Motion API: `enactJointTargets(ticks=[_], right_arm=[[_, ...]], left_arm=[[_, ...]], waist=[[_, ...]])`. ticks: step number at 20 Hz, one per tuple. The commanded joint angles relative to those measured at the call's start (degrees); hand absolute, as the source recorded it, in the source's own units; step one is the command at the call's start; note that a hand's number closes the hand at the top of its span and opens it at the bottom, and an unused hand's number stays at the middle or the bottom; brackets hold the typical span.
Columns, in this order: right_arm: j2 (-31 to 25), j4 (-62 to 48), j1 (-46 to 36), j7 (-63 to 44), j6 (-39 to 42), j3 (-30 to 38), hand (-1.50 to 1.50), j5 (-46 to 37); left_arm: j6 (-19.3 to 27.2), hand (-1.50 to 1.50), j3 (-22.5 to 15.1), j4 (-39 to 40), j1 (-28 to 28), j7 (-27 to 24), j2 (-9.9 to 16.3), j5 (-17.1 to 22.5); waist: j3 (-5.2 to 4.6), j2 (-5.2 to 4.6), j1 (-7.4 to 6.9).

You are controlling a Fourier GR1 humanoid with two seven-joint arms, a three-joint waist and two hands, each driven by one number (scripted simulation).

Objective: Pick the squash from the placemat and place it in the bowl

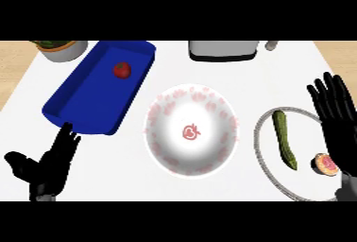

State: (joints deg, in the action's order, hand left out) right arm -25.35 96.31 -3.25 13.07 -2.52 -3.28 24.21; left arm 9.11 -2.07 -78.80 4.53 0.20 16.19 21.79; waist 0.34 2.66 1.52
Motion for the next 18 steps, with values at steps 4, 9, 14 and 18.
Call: enactJointTargets(ticks=[4,9,14,18], right_arm=[[0.17,-7.83,4.37,-3.09,-5.35,4.74,1.50,-0.97],[-1.50,-15.69,4.64,-0.05,-21.32,2.25,-1.50,-21.07],[5.68,-17.83,3.58,12.88,-24.29,-1.08,-1.50,-25.68],[3.17,-7.49,6.02,0.34,-30.33,-5.30,-1.50,-35.09]], left_arm=[[-4.25,0.00,-0.55,-4.49,-9.25,3.96,8.63,-3.57],[-8.27,0.00,-3.87,-6.97,-12.07,7.94,10.00,-3.14],[-10.25,0.00,-2.77,-8.17,-12.39,10.89,10.20,-2.28],[-10.48,0.00,-2.25,-6.02,-15.33,12.54,9.91,-3.37]], waist=[[-0.23,-2.82,-0.07],[-0.21,-3.37,-0.85],[-0.30,-2.65,-1.64],[-0.40,-2.61,-1.24]])
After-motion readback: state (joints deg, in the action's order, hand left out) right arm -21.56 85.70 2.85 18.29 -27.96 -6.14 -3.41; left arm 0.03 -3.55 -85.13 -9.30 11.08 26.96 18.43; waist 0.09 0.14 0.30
